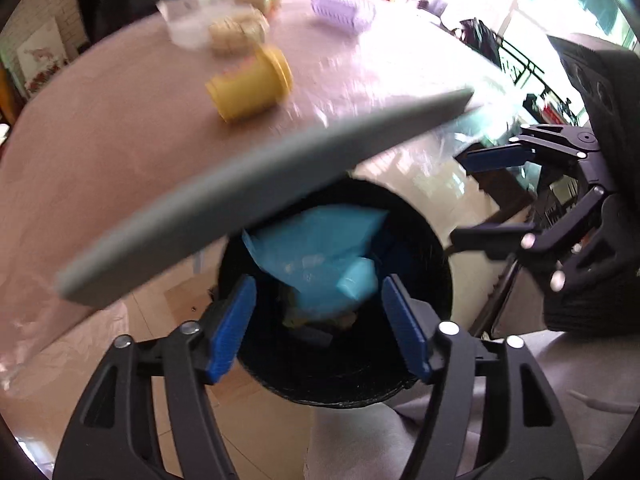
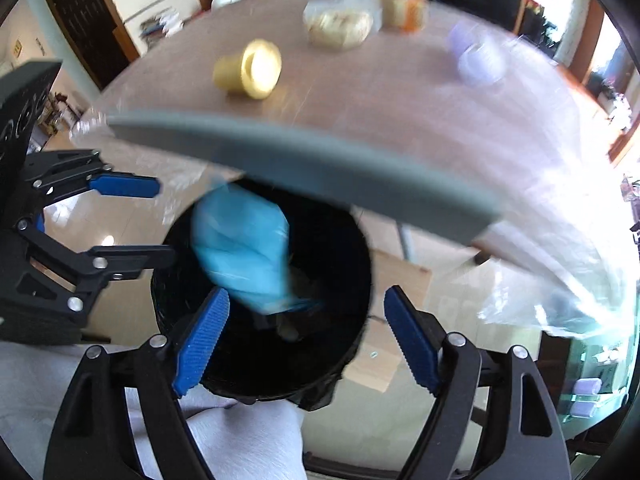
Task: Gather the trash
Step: 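Open both grippers to drop the blue bag and brown box into the bin, then move both open grippers back over the table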
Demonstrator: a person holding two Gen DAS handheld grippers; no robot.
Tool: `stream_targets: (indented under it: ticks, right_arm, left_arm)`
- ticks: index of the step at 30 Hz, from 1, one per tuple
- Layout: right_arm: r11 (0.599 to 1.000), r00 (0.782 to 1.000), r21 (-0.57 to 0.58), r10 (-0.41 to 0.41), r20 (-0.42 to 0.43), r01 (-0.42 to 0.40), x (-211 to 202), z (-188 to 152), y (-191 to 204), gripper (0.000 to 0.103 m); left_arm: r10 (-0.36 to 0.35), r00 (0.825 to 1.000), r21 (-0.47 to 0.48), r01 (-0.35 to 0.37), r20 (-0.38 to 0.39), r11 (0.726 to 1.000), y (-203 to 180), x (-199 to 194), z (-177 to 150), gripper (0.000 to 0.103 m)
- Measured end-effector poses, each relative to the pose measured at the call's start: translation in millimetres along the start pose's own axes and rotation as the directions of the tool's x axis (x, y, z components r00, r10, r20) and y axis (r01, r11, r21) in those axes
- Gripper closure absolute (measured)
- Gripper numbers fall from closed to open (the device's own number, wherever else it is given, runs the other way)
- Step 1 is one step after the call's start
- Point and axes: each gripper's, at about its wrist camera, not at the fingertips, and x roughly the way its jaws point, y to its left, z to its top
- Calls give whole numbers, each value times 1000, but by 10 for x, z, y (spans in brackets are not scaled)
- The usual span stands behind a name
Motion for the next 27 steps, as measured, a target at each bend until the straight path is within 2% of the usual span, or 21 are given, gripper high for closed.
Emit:
stream_targets:
  ticks: [2, 4, 5, 8, 10, 11, 13, 14, 15, 17, 18, 19, 20, 21, 22, 23, 25, 27]
  right_arm:
    - [1000, 998, 2, -28, 60, 28, -206, 59, -46, 18]
    - [997, 982, 3, -75, 171, 76, -515, 175, -89, 13]
    - [996, 970, 8, -93, 225, 93, -654, 233, -110, 9]
    - [992, 915, 45, -126, 384, 118, -1054, 430, -187, 4]
    - [991, 863, 77, -130, 489, 106, -1337, 563, -235, 4]
    - [991, 840, 90, -135, 526, 103, -1441, 606, -244, 4]
    - [987, 761, 129, -160, 629, 100, -1730, 703, -273, 4]
    - [986, 731, 141, -164, 662, 94, -1816, 745, -277, 4]
    - [984, 688, 156, -170, 706, 82, -1933, 771, -305, 4]
    - [979, 613, 194, -193, 766, 66, -2081, 769, -338, 4]
    - [972, 598, 228, -211, 774, 48, -2096, 785, -384, 4]
    - [968, 630, 249, -212, 747, 31, -2046, 848, -451, 4]
    - [968, 679, 250, -200, 706, 26, -1969, 926, -514, 4]
    - [972, 756, 235, -160, 634, 9, -1825, 1019, -588, 4]
    - [975, 797, 224, -130, 590, -7, -1691, 1072, -650, 4]
    - [971, 822, 240, -143, 552, 8, -1555, 1123, -707, 4]
    - [967, 848, 252, -171, 502, 45, -1343, 1199, -801, 4]
    - [962, 882, 258, -195, 430, 87, -1090, 1289, -879, 4]
  left_arm:
    - [2, 998, -13, -1, 61, 1000, 27, -236, 66, 30]
    - [-2, 992, -30, 6, 123, 1000, 59, -431, 156, 18]
    - [3, 988, -41, 3, 156, 999, 60, -506, 240, 10]
    - [43, 966, -82, -23, 256, 996, 106, -730, 468, 7]
    - [73, 953, -97, -47, 293, 994, 102, -827, 585, 7]
    - [103, 937, -109, -71, 332, 992, 93, -918, 656, 7]
    - [146, 902, -134, -99, 406, 986, 112, -1081, 733, 7]
    - [158, 884, -143, -104, 441, 984, 117, -1169, 756, 4]
    - [176, 857, -155, -114, 483, 981, 109, -1268, 797, 2]
    - [201, 822, -171, -128, 532, 977, 119, -1348, 830, 2]
    - [213, 816, -185, -132, 537, 974, 148, -1360, 835, 2]
    - [230, 823, -212, -137, 519, 968, 185, -1323, 852, 2]
    - [239, 853, -256, -130, 464, 958, 235, -1215, 898, 2]
    - [222, 877, -275, -108, 427, 955, 279, -1128, 893, 2]
    - [195, 897, -288, -80, 398, 954, 312, -1055, 887, 2]
    - [173, 911, -307, -54, 375, 950, 341, -961, 871, 2]
    - [132, 946, -333, -27, 296, 942, 360, -758, 793, 2]
    - [113, 965, -346, -25, 235, 938, 371, -524, 760, 2]
